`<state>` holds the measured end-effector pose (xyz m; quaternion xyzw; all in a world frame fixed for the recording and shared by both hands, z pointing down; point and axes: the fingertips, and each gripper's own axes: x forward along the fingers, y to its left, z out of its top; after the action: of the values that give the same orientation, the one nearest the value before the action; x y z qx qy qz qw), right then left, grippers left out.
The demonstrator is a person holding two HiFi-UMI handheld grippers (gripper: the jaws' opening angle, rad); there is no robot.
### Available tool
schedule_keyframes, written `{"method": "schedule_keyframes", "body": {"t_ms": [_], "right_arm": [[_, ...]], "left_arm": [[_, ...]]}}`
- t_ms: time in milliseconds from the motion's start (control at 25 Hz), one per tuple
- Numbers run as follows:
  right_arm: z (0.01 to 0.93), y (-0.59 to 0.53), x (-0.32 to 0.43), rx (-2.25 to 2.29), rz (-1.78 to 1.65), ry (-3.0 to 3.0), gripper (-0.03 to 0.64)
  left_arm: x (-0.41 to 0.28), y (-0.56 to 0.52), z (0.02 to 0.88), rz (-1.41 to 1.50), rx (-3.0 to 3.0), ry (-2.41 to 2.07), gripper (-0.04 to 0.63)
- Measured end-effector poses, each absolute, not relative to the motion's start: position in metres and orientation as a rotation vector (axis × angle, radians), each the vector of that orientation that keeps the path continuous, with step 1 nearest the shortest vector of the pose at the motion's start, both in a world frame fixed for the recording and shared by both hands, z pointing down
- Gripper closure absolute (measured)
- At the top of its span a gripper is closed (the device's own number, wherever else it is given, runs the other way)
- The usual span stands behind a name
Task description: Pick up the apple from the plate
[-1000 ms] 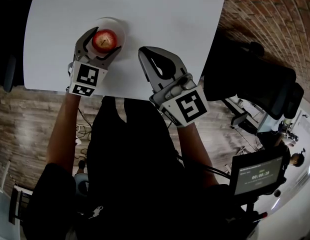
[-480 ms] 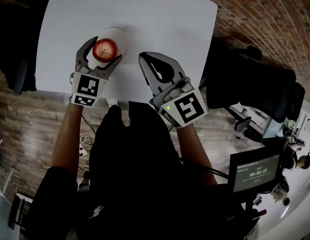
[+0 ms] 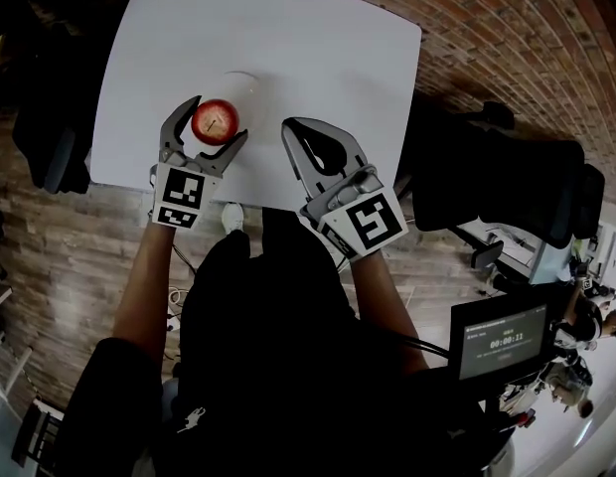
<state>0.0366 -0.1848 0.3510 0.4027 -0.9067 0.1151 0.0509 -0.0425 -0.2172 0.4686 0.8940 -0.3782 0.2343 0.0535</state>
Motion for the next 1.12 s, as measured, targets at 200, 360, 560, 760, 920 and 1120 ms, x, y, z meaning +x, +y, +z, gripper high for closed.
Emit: {"method": "schedule_keyframes", "body": {"t_ms": [200,360,560,760,920,1120], "right_arm": [[0.340,-0.174,0.035,1.243,0.314,-2.767,0.614],[0.329,-0.164,0.029,1.261,0.284,-2.783,0.614],[0.312,-0.138,0.009,1.269,0.236,-2.793,0.614],[0.309,-0.127,0.004,1.287,0.231,-2.786,0.614],[0.311,-0.127,0.006,1.289,0.218,-2.775,0.614],[0.301,-0.125,0.002,1.289,0.169,-2.795,0.614]], "left_arm": [[-0.044,-0.205,0.451,0.703,2.740,-1.160,0.183],[-0.049,-0.193,0.439,0.689,2.757,-1.168,0.183],[-0.068,-0.166,0.419,0.668,2.782,-1.180,0.183],[-0.075,-0.159,0.410,0.659,2.799,-1.190,0.183],[-0.075,-0.162,0.402,0.651,2.813,-1.201,0.183],[-0.080,-0.158,0.384,0.625,2.828,-1.219,0.183]]}}
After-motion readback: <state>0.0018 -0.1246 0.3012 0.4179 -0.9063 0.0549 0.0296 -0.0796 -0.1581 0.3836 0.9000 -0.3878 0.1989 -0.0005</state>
